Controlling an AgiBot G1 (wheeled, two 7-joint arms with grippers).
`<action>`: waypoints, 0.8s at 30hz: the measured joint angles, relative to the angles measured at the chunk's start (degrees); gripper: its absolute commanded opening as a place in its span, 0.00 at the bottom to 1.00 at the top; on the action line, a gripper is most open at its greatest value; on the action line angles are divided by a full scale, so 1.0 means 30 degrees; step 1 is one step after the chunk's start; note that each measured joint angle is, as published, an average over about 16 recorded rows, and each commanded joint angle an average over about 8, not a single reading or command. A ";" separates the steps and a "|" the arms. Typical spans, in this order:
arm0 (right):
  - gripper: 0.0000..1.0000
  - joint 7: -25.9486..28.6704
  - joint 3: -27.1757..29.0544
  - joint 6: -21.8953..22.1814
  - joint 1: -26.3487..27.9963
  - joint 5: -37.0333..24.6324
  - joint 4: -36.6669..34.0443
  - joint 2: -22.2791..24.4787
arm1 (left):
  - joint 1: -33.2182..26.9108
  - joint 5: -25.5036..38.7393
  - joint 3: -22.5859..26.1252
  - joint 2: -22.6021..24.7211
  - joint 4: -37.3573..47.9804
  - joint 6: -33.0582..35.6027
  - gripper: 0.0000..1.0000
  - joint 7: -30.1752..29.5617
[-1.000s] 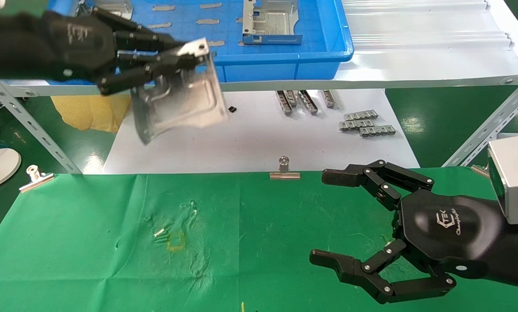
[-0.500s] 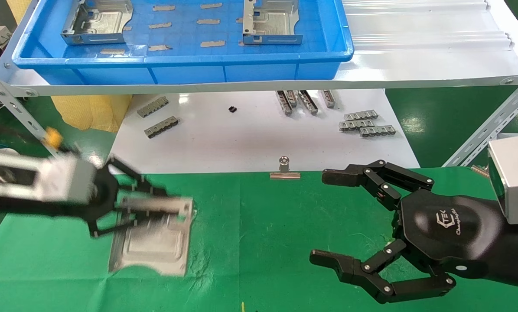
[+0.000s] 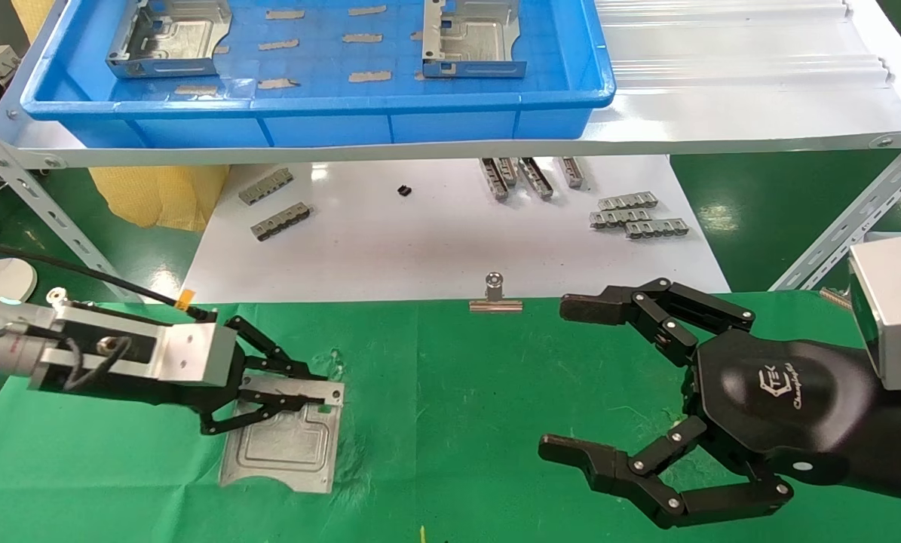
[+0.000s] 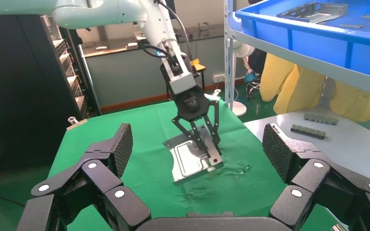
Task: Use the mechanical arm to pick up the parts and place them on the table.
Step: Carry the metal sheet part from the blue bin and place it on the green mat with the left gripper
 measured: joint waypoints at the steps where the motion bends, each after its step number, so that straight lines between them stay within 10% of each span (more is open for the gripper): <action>1: 1.00 0.0000 0.0000 0.0000 0.0000 0.0000 0.0000 0.0000 | 0.0016 -0.0017 0.0002 0.0152 0.0347 -0.0098 0.48 0.0146; 8: 1.00 0.0000 0.0000 0.0000 0.0000 0.0000 0.0000 0.0000 | 0.0121 0.0007 0.0026 0.1089 0.2378 -0.0837 1.00 0.1091; 24: 1.00 0.0000 0.0000 0.0000 0.0000 0.0000 0.0000 0.0000 | 0.0096 -0.1142 -0.0602 0.1292 0.4366 0.0430 1.00 0.1077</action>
